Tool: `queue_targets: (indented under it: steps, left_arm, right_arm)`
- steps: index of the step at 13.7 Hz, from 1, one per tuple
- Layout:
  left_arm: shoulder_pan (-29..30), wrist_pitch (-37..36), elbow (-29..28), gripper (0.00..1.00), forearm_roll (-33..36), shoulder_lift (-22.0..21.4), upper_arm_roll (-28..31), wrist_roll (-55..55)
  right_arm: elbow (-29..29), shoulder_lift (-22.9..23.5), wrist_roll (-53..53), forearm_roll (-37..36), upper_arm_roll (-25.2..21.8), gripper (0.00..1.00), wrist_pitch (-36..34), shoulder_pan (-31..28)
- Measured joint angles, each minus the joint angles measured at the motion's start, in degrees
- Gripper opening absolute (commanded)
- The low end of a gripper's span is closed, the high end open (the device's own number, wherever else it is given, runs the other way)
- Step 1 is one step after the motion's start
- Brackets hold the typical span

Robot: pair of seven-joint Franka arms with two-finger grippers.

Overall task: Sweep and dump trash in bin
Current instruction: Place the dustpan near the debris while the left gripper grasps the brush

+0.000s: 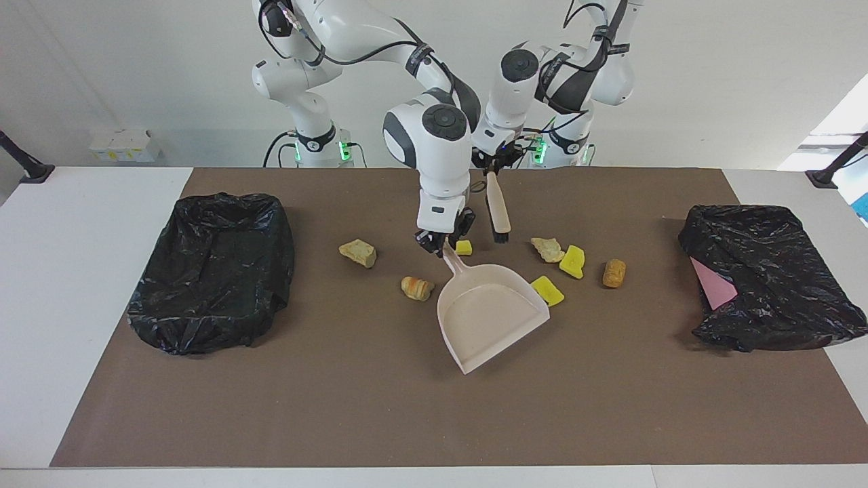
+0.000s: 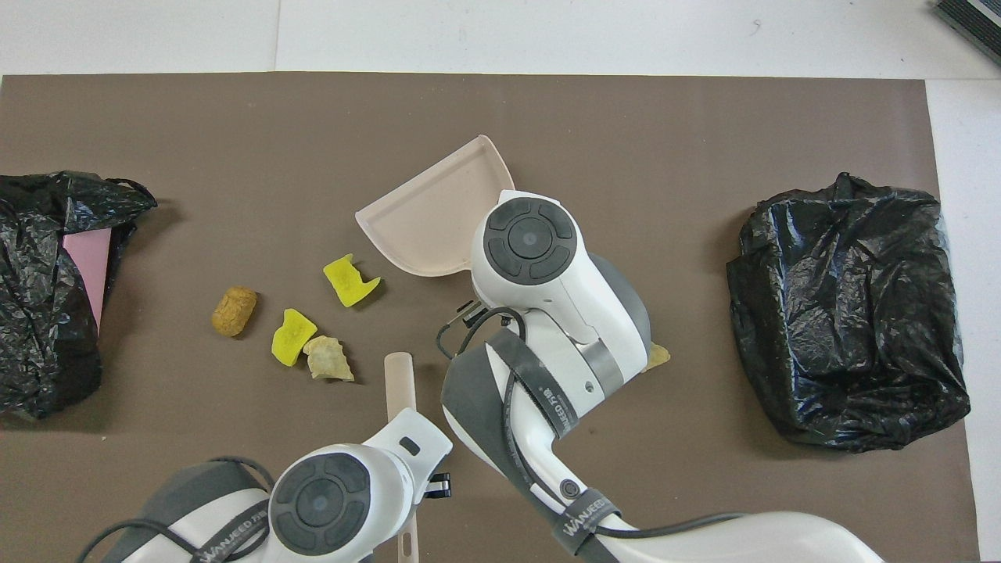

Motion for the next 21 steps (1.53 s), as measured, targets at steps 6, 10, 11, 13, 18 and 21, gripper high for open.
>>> queue_targets:
  steps: [6, 10, 11, 13, 18, 21]
  left_arm:
    - [11.02, -1.41, 0.34, 0.00, 3.52, -0.01, 0.08, 3.24]
    - [21.66, -1.60, 0.34, 0.00, 4.39, 0.12, 0.16, 4.38]
    - [23.75, -1.62, 0.34, 0.00, 4.80, 0.16, 0.18, 4.41]
    - [27.79, -1.84, 0.33, 0.00, 4.99, 0.25, 0.12, 4.35]
    - [36.10, -3.53, -1.09, 0.00, 5.12, 0.54, 0.15, 9.65]
    - [35.69, -3.18, -1.90, 0.00, 5.06, 1.58, -0.90, 9.92]
  right_arm:
    - [-0.12, 0.06, -24.04, -6.34, -0.06, 0.00, -1.21, -2.34]
    - [-0.51, 0.56, -33.83, -9.35, 0.09, 0.00, -1.26, -2.27]
    - [-0.53, 0.67, -36.98, -9.89, 0.07, 0.00, -1.26, -2.28]
    - [-0.53, 0.79, -41.93, -10.22, 0.04, 0.00, -1.26, -2.36]
    - [-0.55, 2.15, -43.80, -10.56, 0.11, 0.00, -1.25, -1.84]
    - [-0.54, 3.52, -43.82, -11.00, 0.11, 0.00, -1.17, -1.83]
